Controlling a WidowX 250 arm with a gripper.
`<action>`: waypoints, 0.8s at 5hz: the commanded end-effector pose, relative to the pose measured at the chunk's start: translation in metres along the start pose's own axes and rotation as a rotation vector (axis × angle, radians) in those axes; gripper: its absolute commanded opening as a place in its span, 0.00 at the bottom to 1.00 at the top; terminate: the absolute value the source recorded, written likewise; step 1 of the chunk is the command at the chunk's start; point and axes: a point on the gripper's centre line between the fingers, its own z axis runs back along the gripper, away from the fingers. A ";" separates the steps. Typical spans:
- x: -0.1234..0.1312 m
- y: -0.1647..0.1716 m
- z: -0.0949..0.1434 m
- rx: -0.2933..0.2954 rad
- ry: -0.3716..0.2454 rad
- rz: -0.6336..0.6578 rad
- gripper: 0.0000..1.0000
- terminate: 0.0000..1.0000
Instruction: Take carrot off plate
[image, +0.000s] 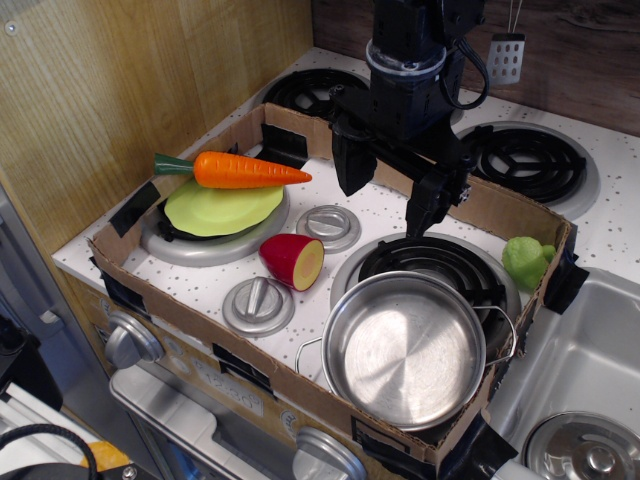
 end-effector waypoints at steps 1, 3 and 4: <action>0.000 0.000 0.000 0.000 0.000 0.000 1.00 0.00; -0.002 0.054 0.028 0.001 0.021 -0.282 1.00 0.00; -0.004 0.073 0.035 0.059 0.003 -0.390 1.00 0.00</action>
